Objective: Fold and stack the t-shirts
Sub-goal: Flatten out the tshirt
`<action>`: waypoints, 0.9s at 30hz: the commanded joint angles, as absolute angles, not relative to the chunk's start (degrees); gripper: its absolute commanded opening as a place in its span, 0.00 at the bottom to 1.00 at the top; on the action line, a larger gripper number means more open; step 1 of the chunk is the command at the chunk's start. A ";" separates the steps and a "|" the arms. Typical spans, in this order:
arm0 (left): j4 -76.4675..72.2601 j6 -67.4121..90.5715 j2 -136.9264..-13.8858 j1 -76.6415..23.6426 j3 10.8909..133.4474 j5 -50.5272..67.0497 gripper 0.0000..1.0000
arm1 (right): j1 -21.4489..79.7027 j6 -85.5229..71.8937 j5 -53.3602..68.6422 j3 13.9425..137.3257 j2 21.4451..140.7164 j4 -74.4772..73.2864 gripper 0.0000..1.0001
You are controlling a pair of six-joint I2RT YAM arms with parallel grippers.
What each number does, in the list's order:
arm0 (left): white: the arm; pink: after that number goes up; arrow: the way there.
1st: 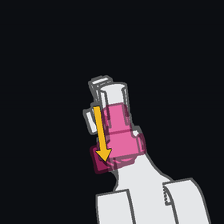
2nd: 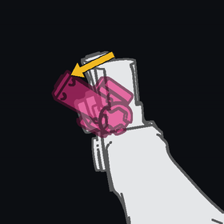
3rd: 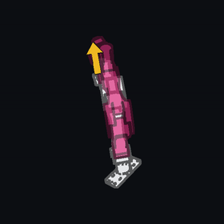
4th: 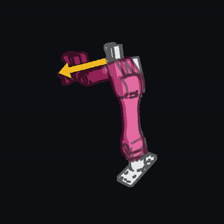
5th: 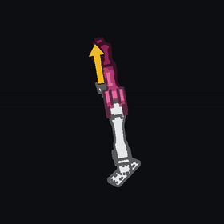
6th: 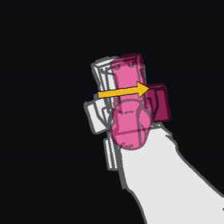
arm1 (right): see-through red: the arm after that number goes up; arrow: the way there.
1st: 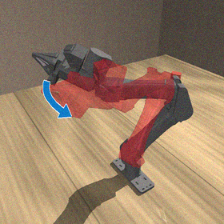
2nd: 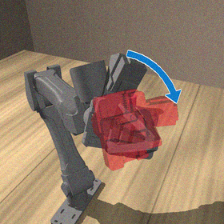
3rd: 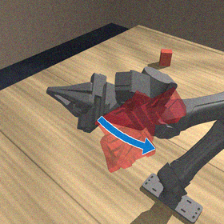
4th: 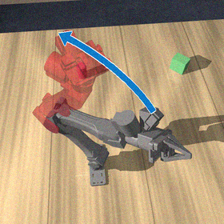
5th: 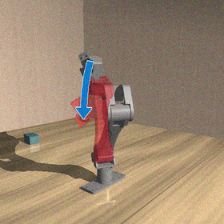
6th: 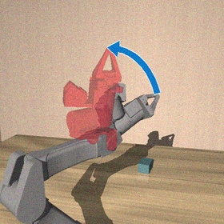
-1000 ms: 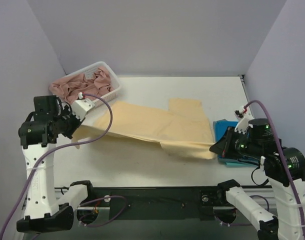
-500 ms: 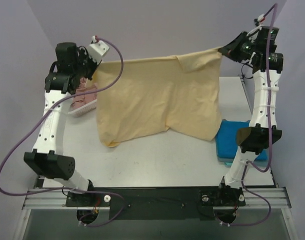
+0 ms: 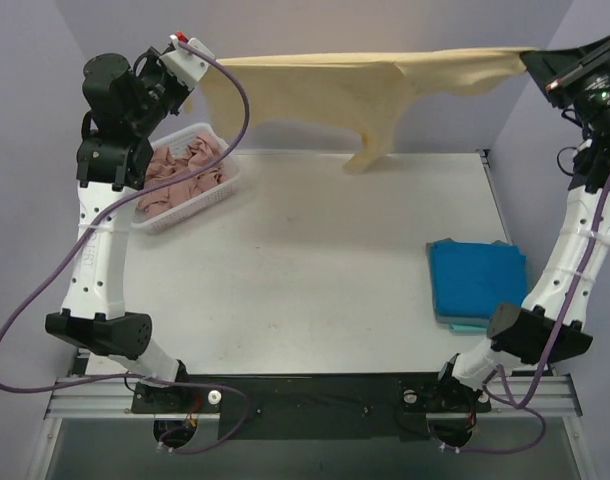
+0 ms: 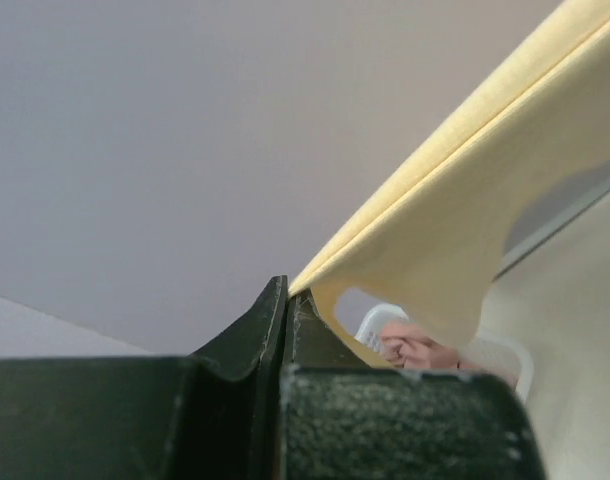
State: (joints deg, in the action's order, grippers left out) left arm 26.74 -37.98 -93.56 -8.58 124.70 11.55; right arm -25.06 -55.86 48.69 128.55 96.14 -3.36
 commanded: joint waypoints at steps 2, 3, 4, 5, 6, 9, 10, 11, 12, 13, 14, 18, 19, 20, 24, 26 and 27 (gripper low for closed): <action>27.85 -44.82 -84.84 -5.62 110.34 5.00 0.00 | -28.30 -39.40 43.96 105.43 78.68 -10.08 0.00; 29.51 -45.00 -83.42 -5.62 108.39 5.71 0.00 | -28.13 -34.94 43.16 103.55 73.96 -14.54 0.00; 30.75 -45.44 -80.97 -5.62 104.37 6.15 0.00 | -27.69 -33.50 41.50 98.49 71.65 -18.33 0.00; 34.07 -45.87 -79.29 -5.80 100.41 7.98 0.00 | -27.08 -30.88 40.09 95.83 66.58 -20.11 0.00; 35.58 -46.92 -76.15 -5.89 97.59 8.78 0.00 | -24.81 -29.54 37.03 89.80 64.18 -23.00 0.00; 44.43 -48.07 -67.62 -6.68 84.17 14.22 0.00 | -18.64 -25.05 29.11 77.22 53.48 -31.97 0.00; 46.21 -48.16 -66.11 -7.11 81.68 15.54 0.00 | -17.24 -25.14 28.05 74.65 51.35 -37.47 0.00; 50.06 -48.25 -62.87 -7.73 76.43 17.64 0.00 | -16.79 -25.75 26.73 70.18 47.50 -39.79 0.00; 53.84 -48.51 -61.54 -8.00 73.59 18.54 0.00 | -15.83 -26.71 26.54 67.09 45.03 -43.82 0.00; 55.44 -48.52 -58.48 -8.43 69.04 20.02 0.00 | -15.39 -27.41 26.37 61.41 40.48 -45.42 0.00; 59.46 -49.47 -57.23 -8.61 66.21 20.74 0.00 | -14.51 -29.42 26.54 59.00 38.52 -48.22 0.00; 68.27 -57.45 -48.79 -8.88 51.96 22.59 0.00 | -14.06 -29.80 30.75 46.07 30.68 -56.66 0.00; 69.25 -58.70 -47.04 -8.96 48.29 22.76 0.00 | -13.80 -29.01 31.98 43.27 29.72 -58.60 0.00; 71.17 -61.84 -46.24 -8.88 46.86 22.85 0.00 | -13.45 -28.05 32.17 42.02 29.19 -61.76 0.00; 71.46 -64.77 -45.61 -8.88 39.47 20.57 0.00 | -11.43 -25.41 31.03 39.38 29.70 -67.40 0.00; 72.24 -66.70 -46.67 -8.88 39.90 21.53 0.00 | -10.20 -24.18 30.33 39.37 31.02 -68.72 0.00; 72.59 -68.71 -47.54 -9.05 40.08 21.88 0.00 | -9.33 -24.08 30.06 39.55 31.37 -69.17 0.00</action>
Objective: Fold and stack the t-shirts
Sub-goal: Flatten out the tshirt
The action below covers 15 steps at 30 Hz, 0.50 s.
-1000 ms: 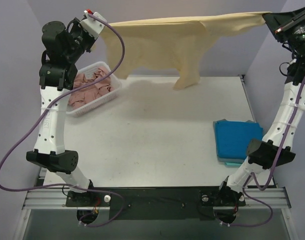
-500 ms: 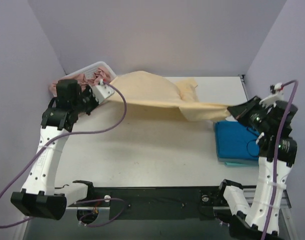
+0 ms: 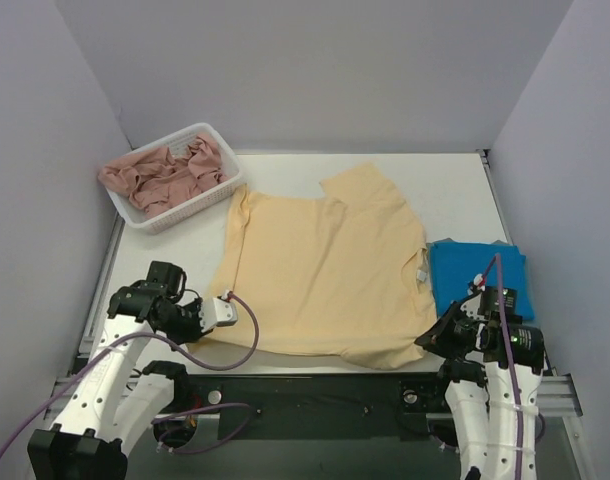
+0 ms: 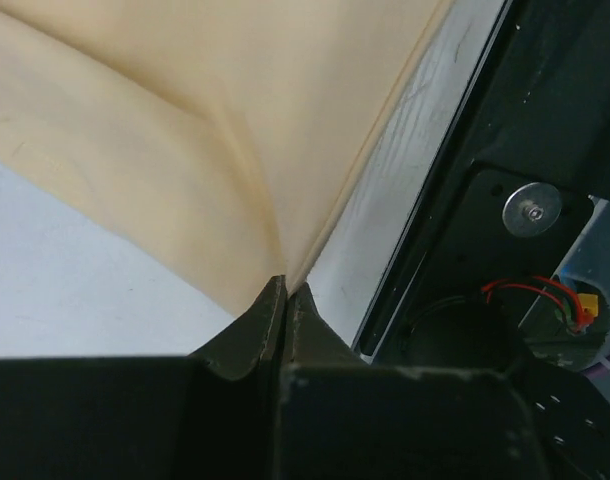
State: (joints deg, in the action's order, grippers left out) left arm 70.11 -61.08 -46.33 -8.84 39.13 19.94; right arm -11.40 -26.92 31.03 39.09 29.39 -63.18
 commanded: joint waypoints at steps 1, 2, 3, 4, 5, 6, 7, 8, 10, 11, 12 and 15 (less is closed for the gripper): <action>73.64 -70.04 -48.16 -9.31 40.17 21.88 0.00 | -8.79 -24.00 29.88 39.99 32.33 -69.17 0.00; 74.00 -71.18 -49.56 -9.84 40.17 21.45 0.00 | -8.27 -23.91 29.97 40.25 32.87 -69.17 0.00; 74.53 -71.10 -50.09 -10.28 40.86 20.49 0.00 | -8.09 -23.65 29.97 41.21 33.92 -69.26 0.00; 74.79 -71.10 -51.75 -11.15 41.22 19.78 0.00 | -7.74 -23.03 29.71 41.83 34.53 -69.78 0.00; 75.32 -71.19 -52.55 -12.73 41.66 17.69 0.00 | -7.65 -22.77 28.66 43.84 35.41 -70.22 0.00; 75.32 -71.10 -52.73 -14.05 41.49 15.75 0.00 | -6.86 -22.85 27.78 44.90 35.85 -70.66 0.00; 74.54 -69.80 -52.73 -16.06 41.66 14.25 0.00 | -6.59 -22.76 27.60 45.96 36.64 -70.58 0.00; 75.31 -69.87 -52.73 -17.48 41.92 14.41 0.00 | -6.50 -22.68 27.60 46.40 37.09 -70.58 0.00; 76.02 -68.30 -52.65 -22.05 43.41 15.11 0.11 | -6.42 -22.41 27.51 46.58 38.32 -70.49 0.00; 76.20 -67.60 -52.82 -25.37 44.38 15.64 0.21 | -6.15 -22.41 27.51 46.41 38.76 -70.40 0.00; 76.64 -65.93 -52.91 -26.71 44.82 15.91 0.35 | -6.15 -22.33 27.51 46.32 38.85 -70.31 0.00; 77.08 -64.34 -53.87 -30.40 45.97 16.35 0.55 | -6.06 -22.59 27.16 46.41 38.67 -70.31 0.00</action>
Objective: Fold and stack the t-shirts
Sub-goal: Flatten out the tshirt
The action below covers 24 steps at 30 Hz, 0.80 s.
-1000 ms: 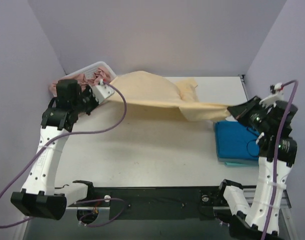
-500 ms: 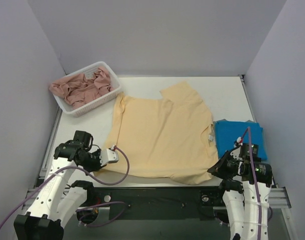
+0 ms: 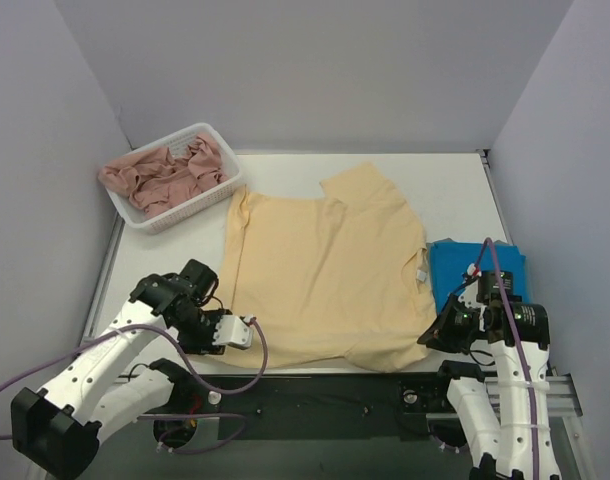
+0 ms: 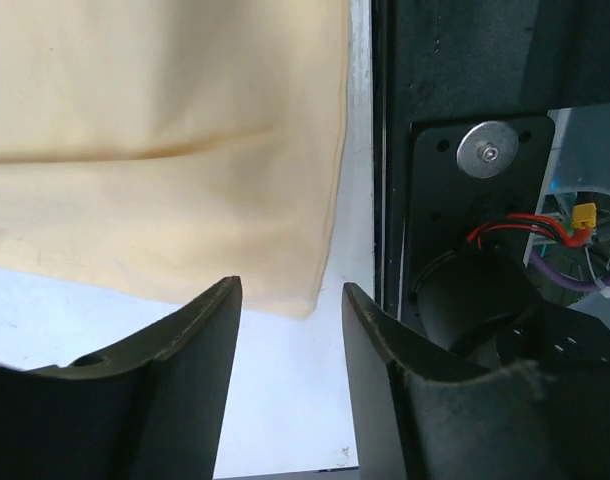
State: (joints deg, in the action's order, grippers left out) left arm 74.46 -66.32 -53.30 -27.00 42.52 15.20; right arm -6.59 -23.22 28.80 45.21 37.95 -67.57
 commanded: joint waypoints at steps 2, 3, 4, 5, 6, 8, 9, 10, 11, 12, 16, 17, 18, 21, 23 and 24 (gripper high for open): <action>76.82 -65.31 -54.75 -30.41 46.14 16.00 0.59 | -6.06 -22.59 26.90 46.58 39.19 -70.05 0.00; 72.99 -62.34 -55.10 -30.32 45.88 15.39 0.59 | -6.06 -22.50 26.72 46.84 39.81 -69.61 0.00; 71.04 -60.49 -55.98 -29.89 45.62 13.29 0.59 | -6.06 -22.41 26.37 47.63 40.25 -69.52 0.00; 66.75 -57.25 -56.68 -29.53 45.62 11.53 0.57 | -6.06 -22.15 25.76 48.85 41.04 -69.35 0.00; 64.36 -53.65 -58.69 -28.49 45.79 10.90 0.56 | -6.06 -21.97 25.32 49.56 41.31 -69.35 0.00; 57.77 -43.93 -63.07 -25.41 46.67 8.45 0.53 | -5.98 -21.71 24.43 50.53 41.75 -69.00 0.00; 52.96 -40.73 -65.28 -22.53 47.54 5.13 0.53 | -6.06 -21.71 24.52 50.19 41.75 -68.73 0.00; 51.34 -35.04 -69.83 -20.93 48.16 3.79 0.53 | -5.89 -21.80 24.70 49.84 41.75 -68.30 0.00; 49.50 -32.98 -71.96 -16.31 50.34 3.34 0.53 | -5.80 -21.80 25.05 48.88 41.57 -67.86 0.00; 49.05 -29.13 -76.68 -14.26 51.49 4.12 0.53 | -5.80 -22.06 25.22 48.43 41.49 -66.98 0.00; 42.49 -22.43 -85.16 -10.81 55.81 7.65 0.59 | -5.71 -22.67 26.72 45.79 41.13 -64.43 0.00; 40.54 -21.72 -85.60 -11.16 55.20 7.56 0.59 | -5.71 -22.59 26.81 45.27 41.05 -64.25 0.00; 36.43 -20.93 -85.69 -11.25 55.02 7.56 0.60 | -5.63 -22.41 26.81 45.09 41.04 -63.99 0.00; 31.30 -19.95 -87.79 -11.25 55.28 8.70 0.60 | -5.28 -21.97 26.46 44.56 40.43 -63.72 0.00; 29.62 -18.81 -90.16 -11.34 56.25 9.14 0.59 | -5.19 -22.06 26.72 44.30 39.99 -63.37 0.00; 28.92 -18.55 -91.22 -11.42 56.60 8.71 0.59 | -5.19 -21.89 26.81 44.38 39.82 -63.46 0.00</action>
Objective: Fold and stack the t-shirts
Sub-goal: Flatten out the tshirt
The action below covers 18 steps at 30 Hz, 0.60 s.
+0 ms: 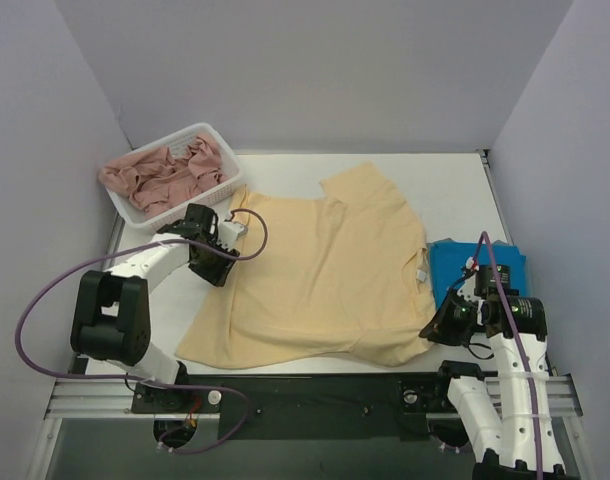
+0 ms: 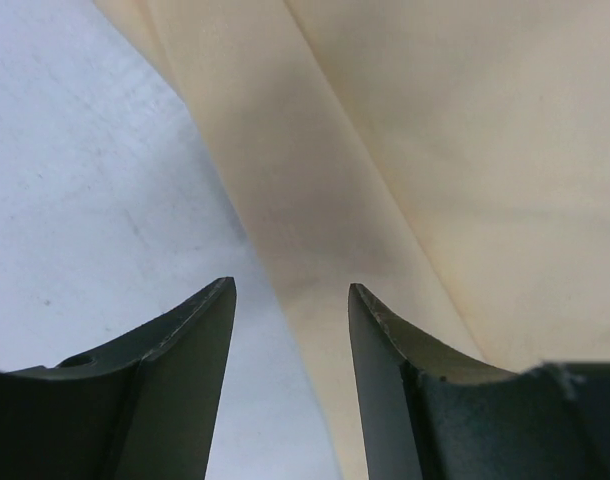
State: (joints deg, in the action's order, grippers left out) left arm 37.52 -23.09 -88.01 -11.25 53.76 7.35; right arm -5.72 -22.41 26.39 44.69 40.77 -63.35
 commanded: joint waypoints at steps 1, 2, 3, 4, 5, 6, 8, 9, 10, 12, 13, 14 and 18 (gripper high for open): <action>29.00 -18.46 -93.41 -11.51 56.69 8.44 0.58 | -5.19 -21.88 26.72 44.47 39.73 -63.46 0.00; 29.79 -18.54 -94.38 -11.86 57.21 8.26 0.56 | -5.19 -21.80 26.63 44.56 39.64 -63.46 0.00; 30.40 -18.54 -96.48 -11.95 57.56 8.44 0.55 | -5.19 -21.71 26.63 44.73 39.55 -63.46 0.00; 31.80 -18.72 -97.20 -12.48 58.00 9.22 0.53 | -5.19 -21.80 26.54 44.74 39.46 -63.46 0.00; 32.51 -19.24 -98.25 -13.09 58.01 9.40 0.52 | -5.10 -21.80 26.37 44.65 39.46 -63.46 0.00; 32.87 -19.51 -98.52 -14.14 57.75 9.49 0.44 | -5.10 -21.80 26.19 44.56 39.38 -63.37 0.00; 33.57 -20.13 -98.79 -14.76 57.66 9.40 0.20 | -5.10 -22.06 25.84 44.73 39.46 -63.37 0.00; 34.10 -19.60 -98.62 -14.59 57.92 9.40 0.00 | -5.10 -21.97 25.58 44.82 39.55 -63.54 0.00; 35.67 -19.60 -98.09 -13.37 58.79 9.14 0.00 | -5.10 -22.15 25.14 45.35 39.64 -63.63 0.00; 38.65 -19.60 -96.86 -10.66 59.93 8.97 0.00 | -5.10 -22.06 24.00 45.96 39.81 -63.90 0.00; 40.50 -19.95 -95.20 -9.76 60.12 8.88 0.00 | -5.10 -22.23 23.56 45.88 39.73 -64.16 0.00; 41.04 -20.21 -93.27 -7.58 60.29 8.27 0.00 | -5.10 -22.41 23.12 46.05 39.81 -64.25 0.00; 43.94 -23.55 -88.08 -2.56 59.33 5.11 0.00 | -5.10 -22.76 22.59 46.14 40.51 -64.25 0.00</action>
State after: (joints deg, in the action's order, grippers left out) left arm 39.00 -20.64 -95.04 -7.01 58.22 8.14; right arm -5.52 -22.46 24.69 44.56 39.53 -63.16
